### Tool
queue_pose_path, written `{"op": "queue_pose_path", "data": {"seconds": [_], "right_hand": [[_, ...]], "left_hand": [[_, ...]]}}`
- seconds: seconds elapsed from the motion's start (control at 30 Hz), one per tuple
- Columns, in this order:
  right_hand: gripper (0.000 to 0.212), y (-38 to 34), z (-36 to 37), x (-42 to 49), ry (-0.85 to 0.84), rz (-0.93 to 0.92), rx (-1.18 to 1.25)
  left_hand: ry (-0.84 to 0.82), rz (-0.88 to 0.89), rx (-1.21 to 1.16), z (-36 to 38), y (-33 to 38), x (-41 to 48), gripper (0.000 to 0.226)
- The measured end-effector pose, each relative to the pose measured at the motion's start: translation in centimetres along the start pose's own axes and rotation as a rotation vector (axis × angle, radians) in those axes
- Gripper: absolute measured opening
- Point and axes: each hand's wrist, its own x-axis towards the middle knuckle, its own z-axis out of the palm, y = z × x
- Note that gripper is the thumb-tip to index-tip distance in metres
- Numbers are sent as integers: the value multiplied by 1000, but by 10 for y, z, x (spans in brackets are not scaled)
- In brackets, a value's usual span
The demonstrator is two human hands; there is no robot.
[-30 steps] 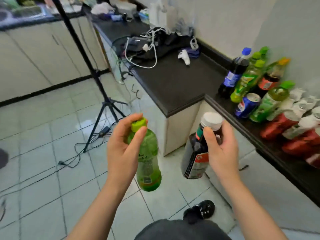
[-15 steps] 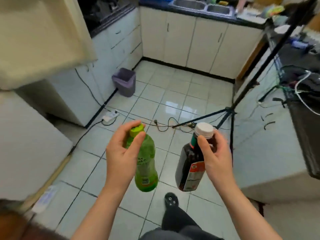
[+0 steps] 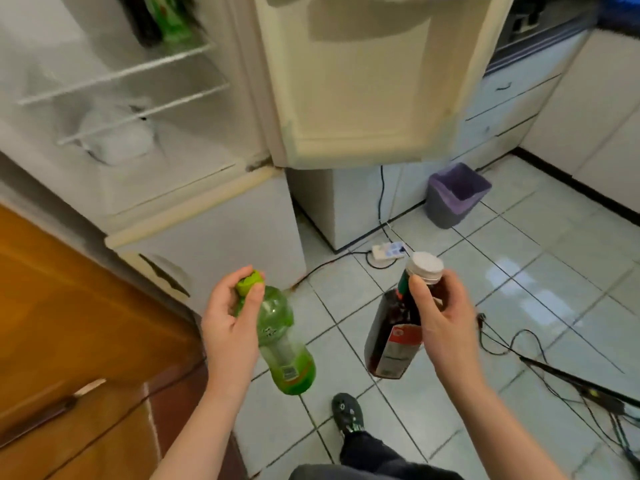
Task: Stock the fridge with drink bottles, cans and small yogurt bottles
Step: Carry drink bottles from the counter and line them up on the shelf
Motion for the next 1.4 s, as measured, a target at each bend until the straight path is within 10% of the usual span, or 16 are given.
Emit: {"op": "queue_pose_path", "data": {"seconds": [0.53,1.4], "right_hand": [[21,-74,280,169,-448,-183,71],[12,-258,526,392,-145,-591,234]], "left_hand": [[279,161,61,-101,1,232,22],[110,586,-146,-112,121,625,21]]}}
